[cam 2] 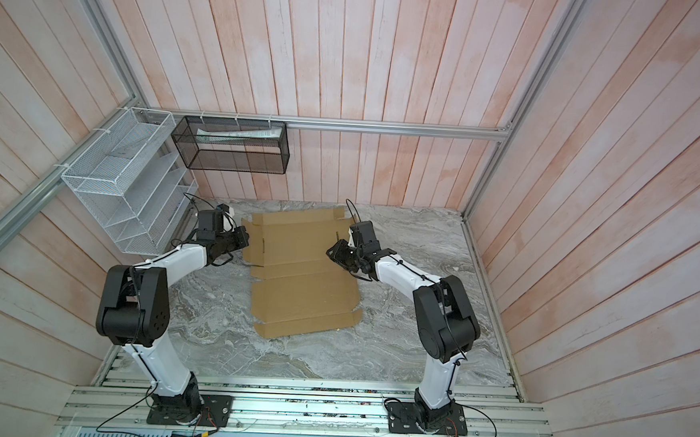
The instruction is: Fold the paper box
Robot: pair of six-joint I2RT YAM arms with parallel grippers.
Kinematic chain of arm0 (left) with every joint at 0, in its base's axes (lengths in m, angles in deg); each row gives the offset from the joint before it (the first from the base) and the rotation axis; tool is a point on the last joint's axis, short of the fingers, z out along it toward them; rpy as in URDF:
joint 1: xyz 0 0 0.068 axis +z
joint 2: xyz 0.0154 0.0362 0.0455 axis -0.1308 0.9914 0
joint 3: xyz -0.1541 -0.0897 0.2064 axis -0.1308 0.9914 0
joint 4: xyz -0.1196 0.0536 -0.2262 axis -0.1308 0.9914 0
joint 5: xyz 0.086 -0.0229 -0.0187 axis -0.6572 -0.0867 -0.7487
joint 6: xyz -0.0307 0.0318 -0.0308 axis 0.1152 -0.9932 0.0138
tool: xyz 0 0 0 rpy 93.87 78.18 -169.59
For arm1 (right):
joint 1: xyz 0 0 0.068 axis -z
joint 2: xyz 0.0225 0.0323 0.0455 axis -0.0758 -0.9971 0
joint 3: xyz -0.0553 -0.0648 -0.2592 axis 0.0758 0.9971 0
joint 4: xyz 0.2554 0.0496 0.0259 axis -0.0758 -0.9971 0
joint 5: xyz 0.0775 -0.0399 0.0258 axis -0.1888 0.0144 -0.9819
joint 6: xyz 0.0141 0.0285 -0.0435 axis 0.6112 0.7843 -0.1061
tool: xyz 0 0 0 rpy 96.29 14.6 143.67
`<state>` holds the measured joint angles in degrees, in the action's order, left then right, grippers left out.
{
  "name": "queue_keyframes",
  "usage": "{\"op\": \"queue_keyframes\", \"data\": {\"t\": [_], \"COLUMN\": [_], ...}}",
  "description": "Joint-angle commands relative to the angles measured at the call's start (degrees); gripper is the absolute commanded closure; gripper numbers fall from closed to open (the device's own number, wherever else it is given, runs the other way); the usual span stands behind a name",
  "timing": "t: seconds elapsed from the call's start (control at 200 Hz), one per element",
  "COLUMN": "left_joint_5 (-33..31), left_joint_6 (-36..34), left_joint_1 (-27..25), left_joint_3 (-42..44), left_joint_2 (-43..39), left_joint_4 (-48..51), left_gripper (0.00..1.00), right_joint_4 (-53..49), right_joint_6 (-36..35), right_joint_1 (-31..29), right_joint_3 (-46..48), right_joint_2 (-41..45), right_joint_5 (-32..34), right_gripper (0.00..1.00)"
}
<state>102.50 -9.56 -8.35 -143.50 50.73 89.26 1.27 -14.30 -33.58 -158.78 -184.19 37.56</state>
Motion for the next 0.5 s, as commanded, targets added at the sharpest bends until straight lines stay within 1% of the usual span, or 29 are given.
{"op": "queue_keyframes", "data": {"t": [0.0,0.12,0.26,0.355,0.49], "left_joint_5": [0.74,1.22,-0.15,-1.41,-2.93], "left_joint_6": [0.23,0.16,0.11,0.12,-0.07], "left_joint_1": [-0.48,-0.83,-2.02,-3.17,-4.9], "left_joint_3": [3.19,6.37,9.81,12.88,16.75], "left_joint_2": [-3.71,-5.93,-8.74,-11.05,-14.01], "left_joint_4": [-7.5,-10.72,-13.99,-17.02,-20.45], "left_gripper": [1.0,1.0,1.0,1.0,1.0], "right_joint_4": [3.8,4.54,5.4,7.76,7.92], "right_joint_6": [5.97,8.57,11.2,13.71,16.29], "right_joint_1": [-0.32,-0.37,-0.9,-1.2,-1.2], "right_joint_3": [0.68,0.09,-0.73,0.15,-0.17], "right_joint_2": [2.6,1.95,1.45,2.35,3.21], "right_joint_5": [0.95,-0.12,-0.09,1.23,3.13], "right_gripper": [0.59,0.58,0.58,0.58,0.57]}}
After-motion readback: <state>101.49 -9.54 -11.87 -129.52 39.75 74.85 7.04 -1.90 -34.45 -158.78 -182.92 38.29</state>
